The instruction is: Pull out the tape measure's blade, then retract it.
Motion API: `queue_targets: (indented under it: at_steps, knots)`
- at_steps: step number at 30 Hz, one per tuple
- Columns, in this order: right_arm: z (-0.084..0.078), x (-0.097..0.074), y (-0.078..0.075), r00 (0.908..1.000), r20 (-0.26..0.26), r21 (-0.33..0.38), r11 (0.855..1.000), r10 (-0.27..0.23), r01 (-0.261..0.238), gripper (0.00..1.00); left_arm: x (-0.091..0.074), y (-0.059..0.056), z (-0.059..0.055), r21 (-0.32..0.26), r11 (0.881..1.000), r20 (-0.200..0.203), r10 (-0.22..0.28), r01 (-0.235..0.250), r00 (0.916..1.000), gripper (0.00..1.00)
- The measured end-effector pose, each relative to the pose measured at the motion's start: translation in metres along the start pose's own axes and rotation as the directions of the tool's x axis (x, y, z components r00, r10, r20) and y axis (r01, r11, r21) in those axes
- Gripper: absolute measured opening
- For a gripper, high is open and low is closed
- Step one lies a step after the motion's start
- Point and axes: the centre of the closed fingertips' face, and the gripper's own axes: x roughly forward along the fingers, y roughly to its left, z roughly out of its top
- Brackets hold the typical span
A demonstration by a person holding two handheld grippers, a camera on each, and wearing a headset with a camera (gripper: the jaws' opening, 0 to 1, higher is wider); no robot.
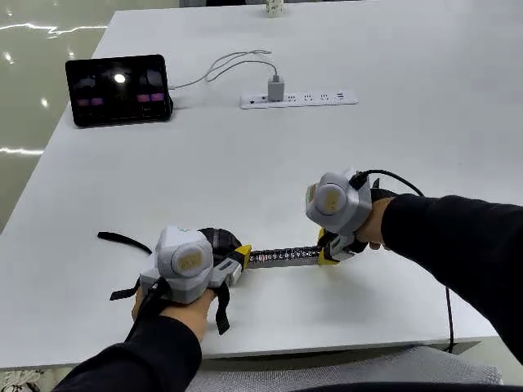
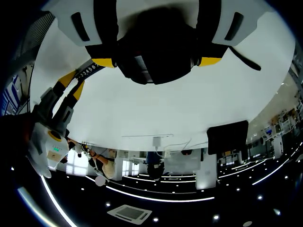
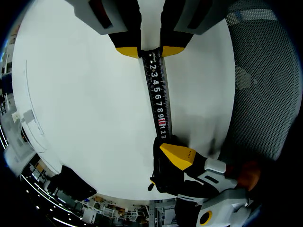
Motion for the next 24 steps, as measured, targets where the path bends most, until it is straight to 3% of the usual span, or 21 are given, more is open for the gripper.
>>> queue_targets:
  at_steps: [24]
  knots:
    - [0.010,0.004,0.002,1.0000,0.005,0.000,1.000,0.000,0.000,0.11,0.000,-0.001,0.000,-0.002,1.000,0.000,0.000,0.000,1.0000,0.62]
